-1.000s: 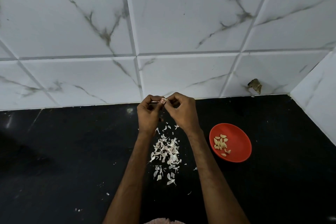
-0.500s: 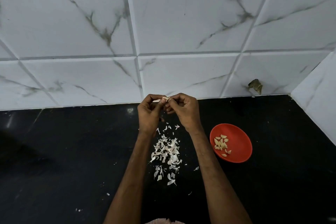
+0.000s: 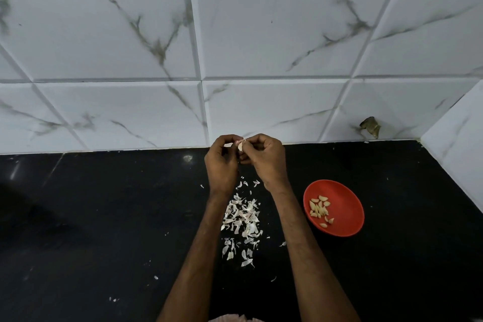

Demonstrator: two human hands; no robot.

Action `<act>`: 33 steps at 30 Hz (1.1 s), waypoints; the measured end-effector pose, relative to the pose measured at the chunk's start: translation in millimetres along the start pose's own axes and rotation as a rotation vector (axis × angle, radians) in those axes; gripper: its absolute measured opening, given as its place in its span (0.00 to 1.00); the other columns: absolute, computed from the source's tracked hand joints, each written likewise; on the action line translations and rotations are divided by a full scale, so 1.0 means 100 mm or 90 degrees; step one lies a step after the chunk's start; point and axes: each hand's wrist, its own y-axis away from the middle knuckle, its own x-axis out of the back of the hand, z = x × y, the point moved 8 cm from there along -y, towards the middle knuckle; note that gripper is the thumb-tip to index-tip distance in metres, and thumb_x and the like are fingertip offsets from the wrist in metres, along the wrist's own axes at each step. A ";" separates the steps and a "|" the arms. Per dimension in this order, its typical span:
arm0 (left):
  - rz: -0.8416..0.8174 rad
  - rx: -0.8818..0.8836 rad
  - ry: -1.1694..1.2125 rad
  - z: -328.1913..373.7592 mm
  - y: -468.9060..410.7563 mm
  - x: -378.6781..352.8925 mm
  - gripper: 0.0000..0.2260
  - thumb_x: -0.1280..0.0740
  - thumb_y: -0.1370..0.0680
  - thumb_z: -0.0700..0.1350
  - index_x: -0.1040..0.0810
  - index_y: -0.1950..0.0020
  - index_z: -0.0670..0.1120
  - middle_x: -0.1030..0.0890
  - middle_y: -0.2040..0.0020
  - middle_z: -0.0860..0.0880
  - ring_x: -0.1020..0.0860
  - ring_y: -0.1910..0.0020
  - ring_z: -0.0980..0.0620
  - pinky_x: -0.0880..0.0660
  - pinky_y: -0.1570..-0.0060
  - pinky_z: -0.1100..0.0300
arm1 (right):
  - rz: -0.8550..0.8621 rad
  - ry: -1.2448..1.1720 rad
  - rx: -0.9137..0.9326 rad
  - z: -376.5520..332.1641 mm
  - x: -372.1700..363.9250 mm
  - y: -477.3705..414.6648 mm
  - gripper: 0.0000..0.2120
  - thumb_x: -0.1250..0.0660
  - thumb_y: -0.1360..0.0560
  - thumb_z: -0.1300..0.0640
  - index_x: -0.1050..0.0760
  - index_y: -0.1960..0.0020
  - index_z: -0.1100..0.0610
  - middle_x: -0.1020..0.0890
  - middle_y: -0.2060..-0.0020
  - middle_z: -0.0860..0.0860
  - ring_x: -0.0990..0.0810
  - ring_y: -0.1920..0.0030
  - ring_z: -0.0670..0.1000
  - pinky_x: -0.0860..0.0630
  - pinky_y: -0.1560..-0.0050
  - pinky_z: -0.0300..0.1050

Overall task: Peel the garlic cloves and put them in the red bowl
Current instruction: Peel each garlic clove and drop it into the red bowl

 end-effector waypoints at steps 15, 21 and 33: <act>-0.067 0.033 0.008 -0.12 0.01 -0.09 0.06 0.27 0.22 0.43 0.17 0.46 0.49 0.15 0.49 0.48 0.17 0.52 0.44 0.26 0.62 0.56 | 0.038 -0.186 -0.176 0.23 0.04 -0.04 0.04 0.31 0.22 0.67 0.19 0.56 0.63 0.15 0.61 0.56 0.15 0.59 0.51 0.17 0.58 0.43; -0.040 0.035 0.020 -0.10 -0.02 0.00 0.05 0.28 0.22 0.39 0.16 0.47 0.47 0.15 0.49 0.47 0.17 0.57 0.45 0.23 0.68 0.56 | 0.014 -0.197 -0.185 0.27 0.08 -0.05 0.03 0.31 0.21 0.65 0.19 0.52 0.65 0.15 0.59 0.58 0.14 0.61 0.52 0.15 0.56 0.45; -0.014 0.065 0.032 -0.08 -0.03 0.08 0.06 0.24 0.25 0.39 0.19 0.51 0.45 0.16 0.56 0.46 0.22 0.65 0.53 0.28 0.74 0.61 | -0.010 0.378 0.003 0.29 0.20 -0.06 0.03 0.26 0.25 0.62 0.17 0.51 0.58 0.15 0.58 0.50 0.17 0.60 0.45 0.18 0.53 0.46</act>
